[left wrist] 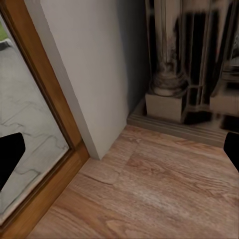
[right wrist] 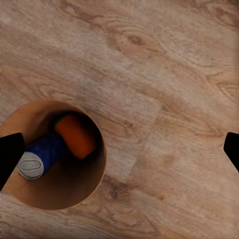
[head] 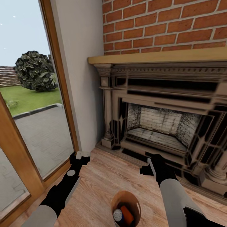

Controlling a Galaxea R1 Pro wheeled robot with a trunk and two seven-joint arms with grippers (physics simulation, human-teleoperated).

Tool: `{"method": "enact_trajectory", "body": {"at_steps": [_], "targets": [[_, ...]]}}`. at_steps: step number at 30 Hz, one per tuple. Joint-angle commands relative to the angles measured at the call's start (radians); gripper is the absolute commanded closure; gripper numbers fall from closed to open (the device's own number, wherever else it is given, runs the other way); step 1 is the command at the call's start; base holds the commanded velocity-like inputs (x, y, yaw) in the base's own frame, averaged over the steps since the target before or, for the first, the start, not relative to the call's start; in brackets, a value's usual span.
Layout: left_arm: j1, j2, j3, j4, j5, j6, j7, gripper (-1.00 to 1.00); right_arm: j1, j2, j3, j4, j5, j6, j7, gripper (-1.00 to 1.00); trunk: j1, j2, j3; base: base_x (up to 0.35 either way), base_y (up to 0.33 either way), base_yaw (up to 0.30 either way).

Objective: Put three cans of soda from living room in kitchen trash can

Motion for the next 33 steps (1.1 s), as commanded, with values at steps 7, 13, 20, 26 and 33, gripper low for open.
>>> {"method": "enact_trajectory", "body": {"at_steps": [7,13,20,26,33], "targets": [[0.0,-0.006,0.0,0.0,0.0,0.0,0.0,-1.0,0.0,0.0,0.001,-0.006,0.0,0.0,0.0,-1.0,-0.027,0.049,0.012,0.0,0.0,0.0],[0.0,-0.007,0.0,0.0,0.0,0.0,0.0,-1.0,0.0,0.0,0.001,-0.017,-0.001,-0.001,0.008,-1.0,-0.05,0.091,0.03,0.0,0.0,0.0],[0.0,-0.007,0.0,-0.003,0.002,-0.004,0.0,-1.0,0.048,0.001,0.066,-0.193,-0.005,-0.185,0.1,-1.0,-0.058,0.105,0.036,0.0,0.0,0.0],[0.001,-0.007,0.0,-0.004,0.003,-0.011,0.001,-1.0,0.135,0.0,0.085,-0.303,-0.005,-0.417,0.139,-1.0,-0.058,0.105,0.036,0.0,0.0,0.0],[0.001,-0.007,0.0,-0.003,0.003,-0.018,0.004,-1.0,0.255,0.001,0.089,-0.4,-0.011,-0.649,0.158,-1.0,-0.058,0.105,0.036,0.0,0.0,0.0]]}}
